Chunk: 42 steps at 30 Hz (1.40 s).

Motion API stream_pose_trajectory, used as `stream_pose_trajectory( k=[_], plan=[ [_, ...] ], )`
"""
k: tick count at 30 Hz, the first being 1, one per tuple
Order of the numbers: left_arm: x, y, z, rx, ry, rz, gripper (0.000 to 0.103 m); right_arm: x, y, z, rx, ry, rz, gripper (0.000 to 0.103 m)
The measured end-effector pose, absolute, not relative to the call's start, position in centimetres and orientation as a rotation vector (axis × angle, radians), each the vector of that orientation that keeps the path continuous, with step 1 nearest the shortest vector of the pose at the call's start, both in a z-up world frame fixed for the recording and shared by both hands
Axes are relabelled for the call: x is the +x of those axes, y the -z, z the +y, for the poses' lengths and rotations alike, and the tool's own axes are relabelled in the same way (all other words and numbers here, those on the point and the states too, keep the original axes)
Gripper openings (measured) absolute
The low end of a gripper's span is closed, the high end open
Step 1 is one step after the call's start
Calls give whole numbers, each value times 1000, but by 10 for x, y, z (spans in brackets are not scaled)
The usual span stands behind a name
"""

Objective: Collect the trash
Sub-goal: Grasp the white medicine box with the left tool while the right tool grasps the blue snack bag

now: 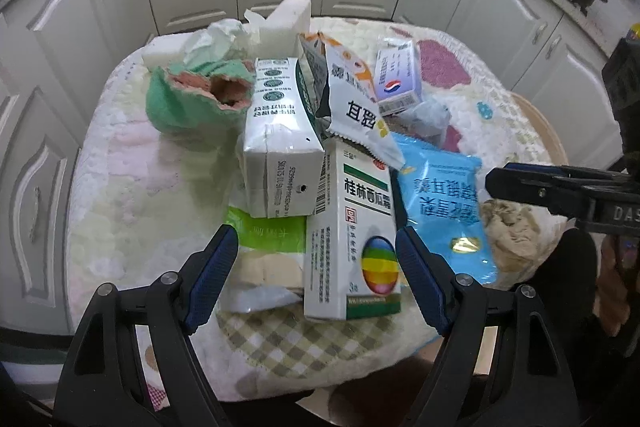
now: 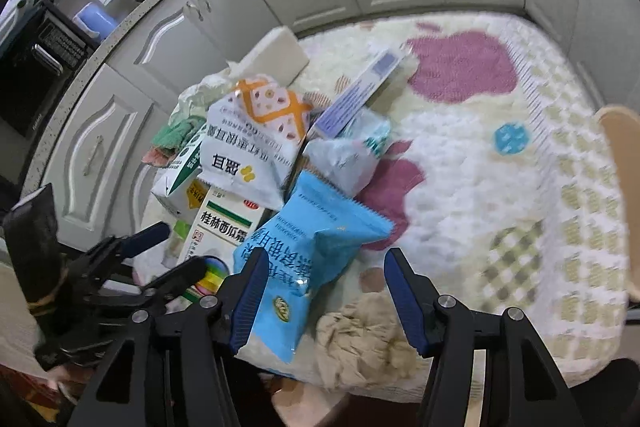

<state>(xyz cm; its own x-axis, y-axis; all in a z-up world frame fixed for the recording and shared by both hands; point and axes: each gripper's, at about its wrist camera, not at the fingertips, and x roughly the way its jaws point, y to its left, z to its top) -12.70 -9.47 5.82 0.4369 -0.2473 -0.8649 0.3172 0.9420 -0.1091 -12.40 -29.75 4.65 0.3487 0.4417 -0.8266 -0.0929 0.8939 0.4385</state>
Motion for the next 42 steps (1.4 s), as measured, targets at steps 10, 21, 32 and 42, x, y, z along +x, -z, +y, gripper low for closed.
stream_pose_trajectory(
  k=[10,21,32,42],
  plan=[
    [-114,-46,-108,126,368,1100,73,-104,-24,-286,392,-390,1235,58],
    [-113,-50,-114,89,434,1103,35,-102,-25,-280,353,-429,1180,21],
    [-128,-76,-95,14,439,1060,27,-120,-70,-289,332,-459,1050,14],
    [-139,-121,-98,18,444,961,25,-128,-103,-309,338,-440,956,12]
  ],
)
